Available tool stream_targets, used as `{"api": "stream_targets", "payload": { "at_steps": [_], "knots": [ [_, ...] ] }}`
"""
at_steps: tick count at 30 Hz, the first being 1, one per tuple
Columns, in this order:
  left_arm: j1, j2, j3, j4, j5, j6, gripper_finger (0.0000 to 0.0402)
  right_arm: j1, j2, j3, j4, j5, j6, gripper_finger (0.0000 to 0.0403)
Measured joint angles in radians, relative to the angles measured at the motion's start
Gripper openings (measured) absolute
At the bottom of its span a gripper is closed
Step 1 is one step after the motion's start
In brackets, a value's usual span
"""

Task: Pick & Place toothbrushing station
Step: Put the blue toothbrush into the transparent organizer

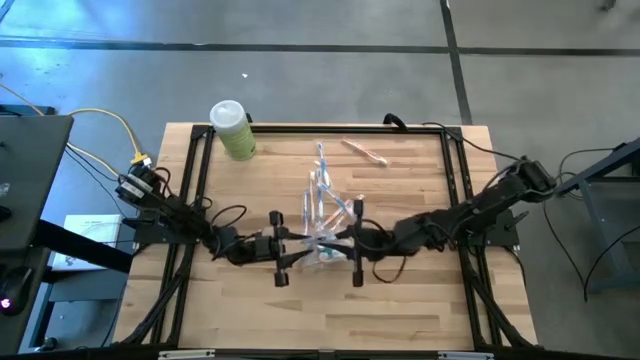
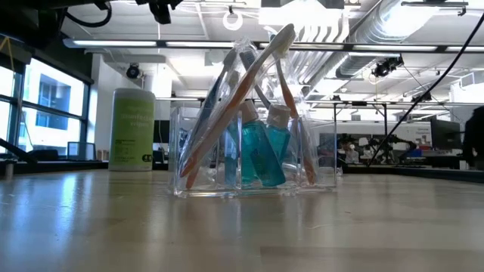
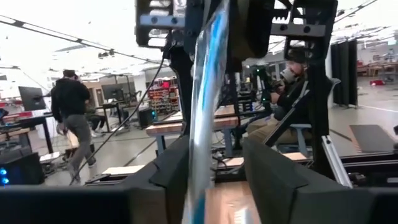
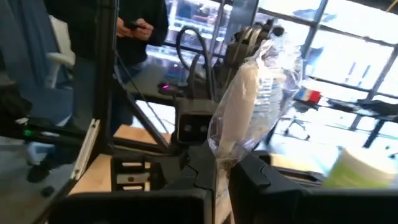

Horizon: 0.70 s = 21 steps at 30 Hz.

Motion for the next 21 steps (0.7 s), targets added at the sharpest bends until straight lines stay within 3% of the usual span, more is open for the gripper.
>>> {"api": "stream_targets", "payload": {
  "at_steps": [3, 8, 11, 16, 21],
  "knots": [
    [-0.022, 0.000, 0.000, -0.001, -0.031, -0.012, 0.0175, 0.067, -0.043, 0.000, -0.071, 0.095, -0.021, 0.0009],
    [-0.069, 0.000, 0.000, 0.000, -0.170, 0.009, 0.0194, 0.219, -0.145, 0.002, -0.270, 0.273, 0.025, 0.0009],
    [-0.089, 0.000, 0.000, 0.002, -0.231, 0.031, 0.0195, 0.306, -0.197, 0.002, -0.407, 0.406, 0.147, 0.0009],
    [-0.114, 0.000, 0.000, -0.012, -0.242, 0.034, 0.0195, 0.395, -0.212, 0.000, -0.673, 0.615, 0.389, 0.0011],
    [-0.128, 0.000, 0.000, -0.012, -0.297, 0.066, 0.0195, 0.404, -0.212, -0.098, -0.784, 0.731, 0.630, 0.0012]
  ]
}}
